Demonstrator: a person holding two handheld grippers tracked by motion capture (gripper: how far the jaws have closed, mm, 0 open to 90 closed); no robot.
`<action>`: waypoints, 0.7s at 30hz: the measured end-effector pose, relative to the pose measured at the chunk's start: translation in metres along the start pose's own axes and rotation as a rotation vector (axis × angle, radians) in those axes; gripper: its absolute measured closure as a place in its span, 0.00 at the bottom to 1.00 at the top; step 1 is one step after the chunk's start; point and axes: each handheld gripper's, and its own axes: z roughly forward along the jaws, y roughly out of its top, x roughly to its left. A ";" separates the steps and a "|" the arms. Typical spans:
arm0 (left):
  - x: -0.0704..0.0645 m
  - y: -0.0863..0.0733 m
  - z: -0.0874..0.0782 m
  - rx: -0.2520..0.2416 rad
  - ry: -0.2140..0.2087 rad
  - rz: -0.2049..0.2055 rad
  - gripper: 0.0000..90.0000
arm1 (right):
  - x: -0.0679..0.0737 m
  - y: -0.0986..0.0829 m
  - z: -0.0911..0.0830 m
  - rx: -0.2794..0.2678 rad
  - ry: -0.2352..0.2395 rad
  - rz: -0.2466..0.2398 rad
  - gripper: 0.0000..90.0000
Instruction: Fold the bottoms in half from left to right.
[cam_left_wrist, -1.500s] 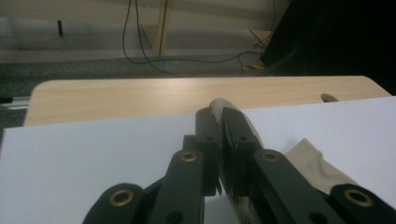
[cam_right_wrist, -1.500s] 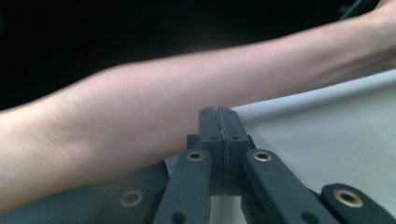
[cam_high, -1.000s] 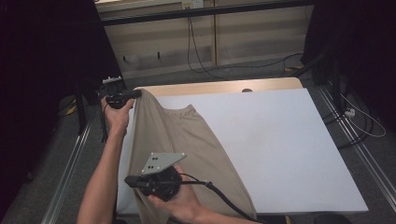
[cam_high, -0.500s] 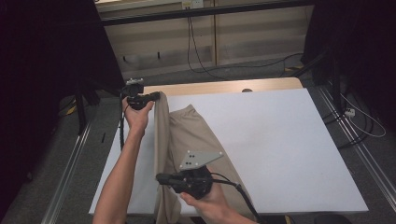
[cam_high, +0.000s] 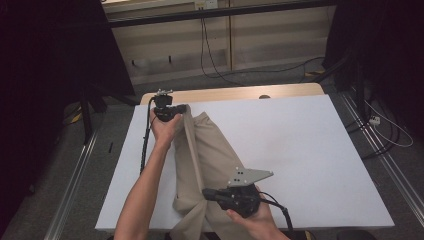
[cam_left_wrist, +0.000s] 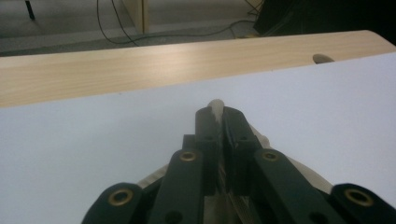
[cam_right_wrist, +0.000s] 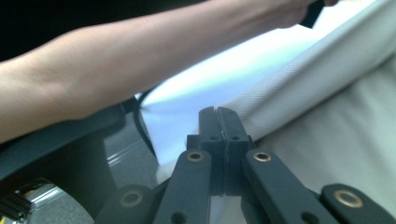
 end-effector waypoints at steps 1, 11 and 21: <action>-0.002 -0.002 0.004 0.004 -0.002 -0.001 0.95 | -0.004 -0.006 -0.005 0.005 -0.007 0.020 1.00; -0.024 -0.008 0.034 0.059 -0.008 0.034 0.95 | -0.018 -0.024 -0.033 0.005 -0.076 0.072 1.00; -0.045 -0.013 0.065 0.095 0.008 0.075 0.94 | -0.042 -0.040 -0.052 0.040 -0.153 0.121 1.00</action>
